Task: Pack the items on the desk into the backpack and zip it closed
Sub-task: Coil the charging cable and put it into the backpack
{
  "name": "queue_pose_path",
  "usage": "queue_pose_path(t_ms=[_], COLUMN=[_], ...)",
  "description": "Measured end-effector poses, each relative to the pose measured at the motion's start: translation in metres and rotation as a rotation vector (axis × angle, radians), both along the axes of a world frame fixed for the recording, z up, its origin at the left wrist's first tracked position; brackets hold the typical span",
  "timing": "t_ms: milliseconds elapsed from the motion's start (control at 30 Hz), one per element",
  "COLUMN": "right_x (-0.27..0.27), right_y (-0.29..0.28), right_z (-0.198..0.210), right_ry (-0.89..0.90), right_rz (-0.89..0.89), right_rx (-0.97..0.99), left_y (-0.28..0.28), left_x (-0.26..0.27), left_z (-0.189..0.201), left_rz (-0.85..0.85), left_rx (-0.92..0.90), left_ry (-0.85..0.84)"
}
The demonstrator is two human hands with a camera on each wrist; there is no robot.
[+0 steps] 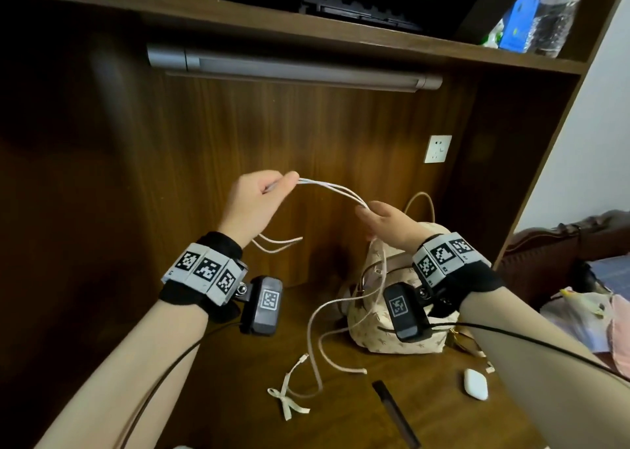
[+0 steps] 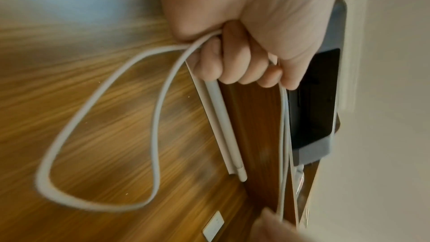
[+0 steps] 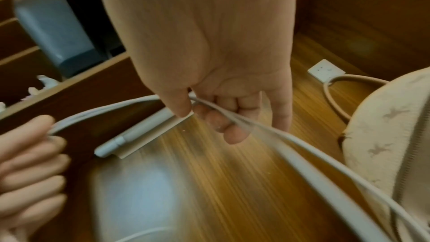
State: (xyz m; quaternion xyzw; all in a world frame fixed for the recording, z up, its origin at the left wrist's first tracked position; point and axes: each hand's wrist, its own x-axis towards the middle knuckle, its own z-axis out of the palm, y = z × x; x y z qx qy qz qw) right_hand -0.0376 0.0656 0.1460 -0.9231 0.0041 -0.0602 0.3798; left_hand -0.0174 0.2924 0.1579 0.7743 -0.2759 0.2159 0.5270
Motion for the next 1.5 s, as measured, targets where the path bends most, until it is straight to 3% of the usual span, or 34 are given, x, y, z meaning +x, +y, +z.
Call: queue_pose_path(t_ms=[100, 267, 467, 533, 733, 933, 1000, 1167, 1333, 1500], right_x=[-0.001, 0.003, 0.003, 0.003, -0.003, -0.018, -0.022, -0.028, -0.025, -0.017], right_y=[-0.010, -0.019, -0.009, -0.005, 0.015, 0.021, 0.017, -0.005, -0.032, -0.054], right_z=[-0.007, -0.012, 0.009, 0.012, 0.017, 0.023, 0.025, 0.026, 0.027, 0.033], right_ry=[0.010, 0.046, -0.007, 0.006, 0.062, 0.040, 0.029, 0.000, -0.017, -0.035], right_rz=[-0.110, -0.148, -0.081, -0.032, 0.095, 0.155, 0.145, 0.112, 0.110, 0.157], right_rx=[0.061, 0.198, 0.509, 0.558, 0.684, 0.722, 0.688, 0.662, 0.680, 0.826], left_y=[0.017, 0.034, 0.045, 0.040, 0.003, -0.031, -0.041, -0.066, -0.095, -0.128], left_x=[0.003, 0.015, 0.035, 0.036, 0.021, 0.020, 0.019, 0.007, 0.003, 0.015], left_z=[0.005, -0.007, -0.057, -0.069, -0.081, -0.100, -0.103, -0.098, -0.093, -0.085], left_rz=[0.035, 0.046, -0.061, -0.106, -0.230, -0.203, -0.227, -0.345, -0.493, -0.509], left_rx=[-0.083, -0.053, 0.118, 0.208, 0.228, 0.165, 0.113, 0.198, 0.170, 0.231], left_ry=[-0.030, 0.019, 0.467, 0.529, 0.483, 0.531, 0.550, 0.633, 0.540, 0.600])
